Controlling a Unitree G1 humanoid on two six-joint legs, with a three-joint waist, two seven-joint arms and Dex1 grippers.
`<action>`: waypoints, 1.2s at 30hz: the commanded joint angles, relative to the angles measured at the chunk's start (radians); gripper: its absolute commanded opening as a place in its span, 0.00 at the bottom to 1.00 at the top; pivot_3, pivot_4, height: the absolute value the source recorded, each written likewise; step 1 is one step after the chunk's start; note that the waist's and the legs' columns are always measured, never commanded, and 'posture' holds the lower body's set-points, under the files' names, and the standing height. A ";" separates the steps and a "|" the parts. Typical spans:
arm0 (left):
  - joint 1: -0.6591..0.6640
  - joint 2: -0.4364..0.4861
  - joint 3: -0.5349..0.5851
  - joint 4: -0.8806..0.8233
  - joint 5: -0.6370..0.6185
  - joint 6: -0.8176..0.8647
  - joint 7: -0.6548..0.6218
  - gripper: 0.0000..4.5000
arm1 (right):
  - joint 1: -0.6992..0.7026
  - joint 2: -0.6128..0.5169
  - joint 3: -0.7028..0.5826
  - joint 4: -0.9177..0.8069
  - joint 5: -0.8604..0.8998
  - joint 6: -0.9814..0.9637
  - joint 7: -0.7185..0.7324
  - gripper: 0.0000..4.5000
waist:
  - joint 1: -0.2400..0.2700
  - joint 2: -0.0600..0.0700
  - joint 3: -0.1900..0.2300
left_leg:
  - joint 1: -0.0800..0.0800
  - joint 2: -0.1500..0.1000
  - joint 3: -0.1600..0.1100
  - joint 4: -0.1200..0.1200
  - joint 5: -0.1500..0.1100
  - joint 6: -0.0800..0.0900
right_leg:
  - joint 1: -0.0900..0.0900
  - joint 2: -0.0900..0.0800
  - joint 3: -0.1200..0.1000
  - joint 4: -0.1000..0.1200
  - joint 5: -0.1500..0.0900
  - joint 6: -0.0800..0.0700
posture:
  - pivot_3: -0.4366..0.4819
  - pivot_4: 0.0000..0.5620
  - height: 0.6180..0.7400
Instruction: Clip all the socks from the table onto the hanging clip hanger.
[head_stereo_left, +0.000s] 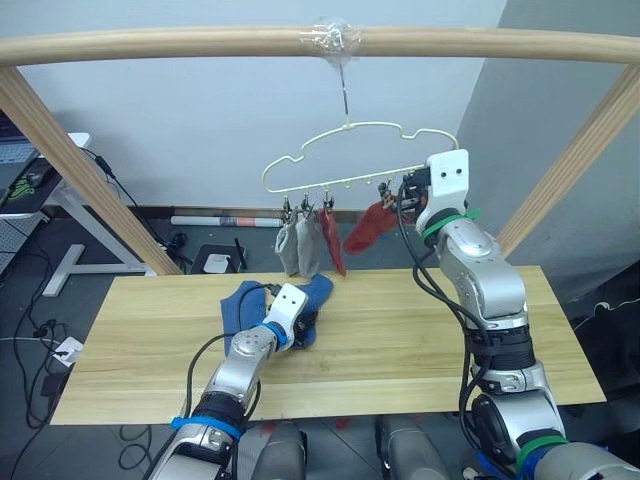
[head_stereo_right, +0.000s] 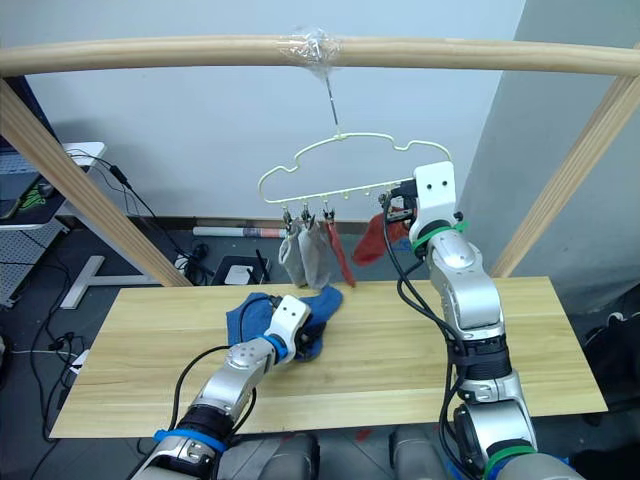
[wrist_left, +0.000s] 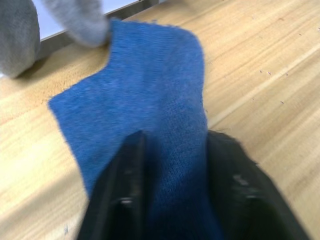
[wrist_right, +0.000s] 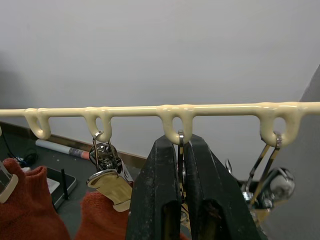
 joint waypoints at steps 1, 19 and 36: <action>0.050 0.017 -0.009 -0.007 0.007 0.037 -0.023 0.14 | -0.003 -0.018 -0.037 -0.054 0.015 0.022 -0.001 0.00 | 0.000 0.000 0.000 | 0.000 0.000 0.000 0.000 0.000 0.000 | 0.000 0.000 0.000 0.000 0.000 0.000 | 0.46 0.29 1.00; 0.048 -0.043 0.000 -0.655 -0.257 0.088 -0.206 0.01 | -0.373 0.098 -0.644 0.066 0.435 0.639 -0.285 0.00 | 0.015 0.000 0.000 | -0.002 0.000 -0.001 0.001 0.000 0.000 | -0.001 0.000 -0.001 0.000 0.001 -0.003 | 0.48 0.29 1.00; -0.083 -0.194 -0.005 -0.540 -0.220 0.033 -0.038 0.01 | -0.520 0.210 -0.888 0.026 0.475 0.893 -0.487 0.00 | 0.014 0.000 0.000 | -0.004 0.000 -0.001 0.000 0.000 0.001 | -0.001 0.000 -0.001 -0.001 0.001 -0.003 | 0.46 0.29 1.00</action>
